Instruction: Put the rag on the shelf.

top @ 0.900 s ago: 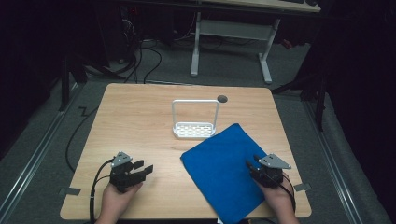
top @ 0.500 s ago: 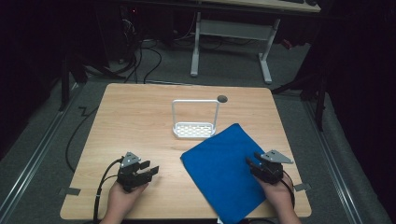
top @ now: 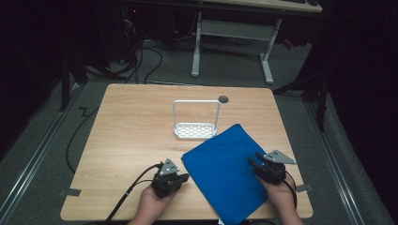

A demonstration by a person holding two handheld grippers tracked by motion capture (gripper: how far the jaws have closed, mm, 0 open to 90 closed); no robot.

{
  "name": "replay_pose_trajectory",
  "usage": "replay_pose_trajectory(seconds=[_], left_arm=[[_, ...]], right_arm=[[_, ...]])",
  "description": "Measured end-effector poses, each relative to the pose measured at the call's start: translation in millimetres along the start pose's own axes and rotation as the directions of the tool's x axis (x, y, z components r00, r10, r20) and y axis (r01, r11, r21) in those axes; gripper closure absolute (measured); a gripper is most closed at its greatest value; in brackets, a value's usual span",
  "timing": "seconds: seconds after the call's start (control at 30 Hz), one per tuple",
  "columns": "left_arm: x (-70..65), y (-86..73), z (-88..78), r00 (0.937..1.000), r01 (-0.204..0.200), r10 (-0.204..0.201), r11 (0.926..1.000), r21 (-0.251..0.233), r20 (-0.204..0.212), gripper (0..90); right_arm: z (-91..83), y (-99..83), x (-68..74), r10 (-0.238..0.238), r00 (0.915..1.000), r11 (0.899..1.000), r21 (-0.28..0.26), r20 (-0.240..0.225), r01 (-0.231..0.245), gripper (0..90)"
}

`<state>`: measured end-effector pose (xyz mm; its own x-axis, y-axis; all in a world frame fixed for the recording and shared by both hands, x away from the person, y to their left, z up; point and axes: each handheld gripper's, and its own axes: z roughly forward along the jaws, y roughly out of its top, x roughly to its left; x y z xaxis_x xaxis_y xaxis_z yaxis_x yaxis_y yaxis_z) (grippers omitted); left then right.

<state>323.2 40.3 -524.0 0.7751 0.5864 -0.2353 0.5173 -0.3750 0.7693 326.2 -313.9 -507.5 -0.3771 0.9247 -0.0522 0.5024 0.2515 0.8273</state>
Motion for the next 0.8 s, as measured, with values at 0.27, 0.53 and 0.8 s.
replay_pose_trajectory(seconds=[0.27, 0.53, 0.8], left_arm=[[-23.6, 6.5, 32.9, 0.9979, -0.050, 0.048, 0.9963, 0.069, 0.043, 90.0], [-15.6, 0.6, 17.0, 0.9975, -0.056, 0.051, 0.9928, 0.106, 0.049, 90.0], [17.5, -15.0, -17.6, 1.0000, 0.005, -0.005, 0.9942, 0.107, -0.002, 90.0]], right_arm=[[-0.8, -1.2, -0.6, -0.001, 1.0000, 1.000, 0.005, -0.009, 0.001, 57.3], [-1.1, -1.1, -0.1, 0.003, 0.9999, 1.000, 0.005, -0.013, -0.003, 57.2], [-1.1, -0.1, 2.5, 0.014, 0.9994, 1.000, 0.010, -0.032, -0.014, 57.8]])
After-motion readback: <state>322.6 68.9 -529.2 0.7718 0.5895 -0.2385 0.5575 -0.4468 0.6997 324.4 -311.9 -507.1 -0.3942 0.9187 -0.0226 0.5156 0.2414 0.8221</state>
